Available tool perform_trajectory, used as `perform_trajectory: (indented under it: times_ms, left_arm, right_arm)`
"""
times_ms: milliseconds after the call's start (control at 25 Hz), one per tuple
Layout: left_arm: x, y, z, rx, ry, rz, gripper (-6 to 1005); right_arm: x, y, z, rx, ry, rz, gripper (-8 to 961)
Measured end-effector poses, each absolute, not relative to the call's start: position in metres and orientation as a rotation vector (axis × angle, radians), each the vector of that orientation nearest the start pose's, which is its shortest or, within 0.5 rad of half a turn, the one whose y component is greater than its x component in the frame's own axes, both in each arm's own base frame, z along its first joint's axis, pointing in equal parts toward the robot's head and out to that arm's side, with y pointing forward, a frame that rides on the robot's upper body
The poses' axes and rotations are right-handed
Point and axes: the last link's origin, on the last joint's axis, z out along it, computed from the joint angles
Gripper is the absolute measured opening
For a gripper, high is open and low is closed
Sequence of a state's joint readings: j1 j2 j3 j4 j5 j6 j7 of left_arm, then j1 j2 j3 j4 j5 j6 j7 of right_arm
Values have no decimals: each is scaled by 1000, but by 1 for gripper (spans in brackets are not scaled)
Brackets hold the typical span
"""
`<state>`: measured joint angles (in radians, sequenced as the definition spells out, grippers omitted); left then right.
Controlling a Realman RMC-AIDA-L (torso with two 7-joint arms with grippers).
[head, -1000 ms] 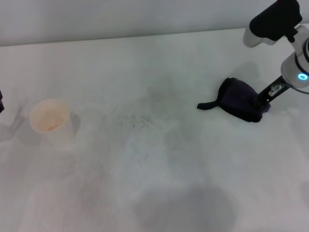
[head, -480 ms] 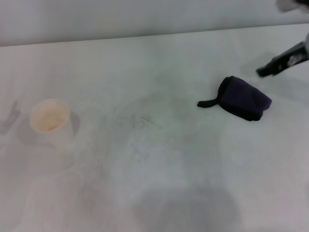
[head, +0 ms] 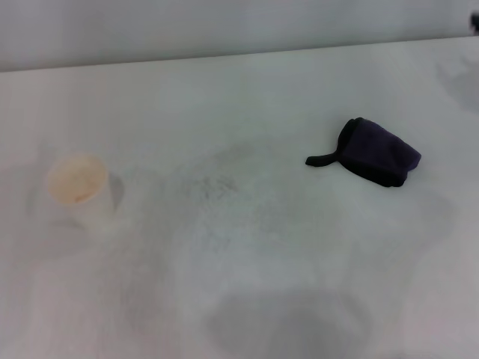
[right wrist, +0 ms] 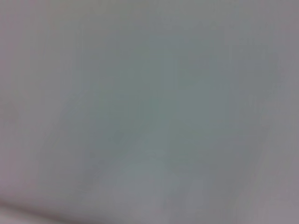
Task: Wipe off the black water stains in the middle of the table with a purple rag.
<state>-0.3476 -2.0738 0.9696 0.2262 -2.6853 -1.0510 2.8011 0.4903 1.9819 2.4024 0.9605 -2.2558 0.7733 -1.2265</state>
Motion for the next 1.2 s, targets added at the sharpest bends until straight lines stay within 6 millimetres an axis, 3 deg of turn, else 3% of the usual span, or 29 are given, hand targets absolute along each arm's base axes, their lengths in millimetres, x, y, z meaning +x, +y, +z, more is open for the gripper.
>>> perform_trajectory:
  times_ms: [280,480,800,1200]
  left_arm:
    - [-386,325,59,-1336,-648,-631,877]
    - [-384,328,58,-1335,-642,-626,876]
    - [-385,326,56,-1331,-647,-625,877]
    - [-391,320,59,-1333,-649,-602,877]
  right_arm:
    - [364,413,164,-1553,747,272,567]
    - [375,407,146,-1513,663,252,566]
    - [374,386,116,-1470,511,403,564]
    - [391,364,98,-1430,594,446,557]
